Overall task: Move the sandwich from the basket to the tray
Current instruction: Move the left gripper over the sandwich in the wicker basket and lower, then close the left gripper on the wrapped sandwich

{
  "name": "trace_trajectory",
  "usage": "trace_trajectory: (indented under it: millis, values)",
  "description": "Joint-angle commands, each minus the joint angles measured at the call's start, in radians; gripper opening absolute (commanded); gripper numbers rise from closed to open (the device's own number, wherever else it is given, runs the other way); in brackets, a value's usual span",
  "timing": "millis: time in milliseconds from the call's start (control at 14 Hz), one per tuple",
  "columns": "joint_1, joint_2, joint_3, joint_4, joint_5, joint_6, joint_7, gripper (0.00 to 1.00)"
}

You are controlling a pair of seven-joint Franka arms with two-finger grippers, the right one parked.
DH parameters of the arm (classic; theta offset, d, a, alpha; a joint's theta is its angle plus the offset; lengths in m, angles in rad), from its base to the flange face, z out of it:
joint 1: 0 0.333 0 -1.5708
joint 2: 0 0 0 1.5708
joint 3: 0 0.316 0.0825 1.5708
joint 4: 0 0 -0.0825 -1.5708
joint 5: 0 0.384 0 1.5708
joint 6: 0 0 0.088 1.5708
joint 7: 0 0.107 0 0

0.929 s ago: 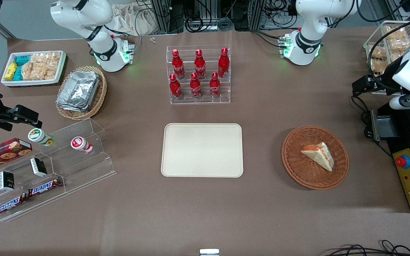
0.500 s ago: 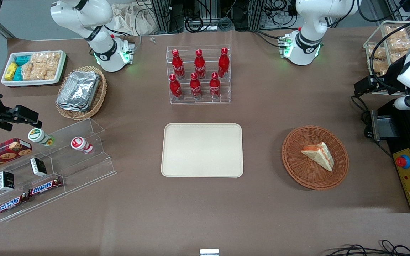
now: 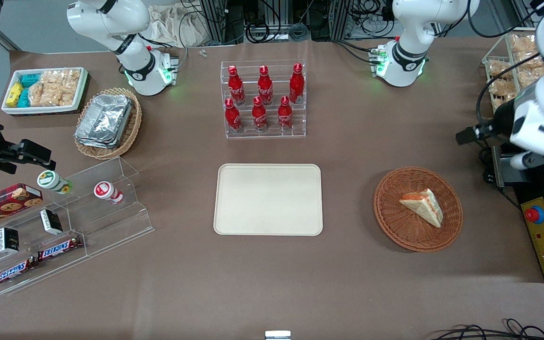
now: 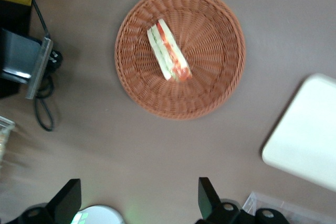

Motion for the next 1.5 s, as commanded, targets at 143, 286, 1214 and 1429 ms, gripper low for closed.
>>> trace_trajectory:
  millis: [143,286,1214,1429]
  values:
    - [0.001,0.073,0.002,-0.168,-0.008,0.289,-0.274,1.0]
    - [-0.002,0.156,0.002,-0.181,-0.007,0.388,-0.37,1.0]
    - [0.0,0.336,0.006,-0.406,-0.01,0.903,-0.456,0.0]
    - [0.001,0.301,0.006,-0.392,-0.009,0.897,-0.453,0.0]
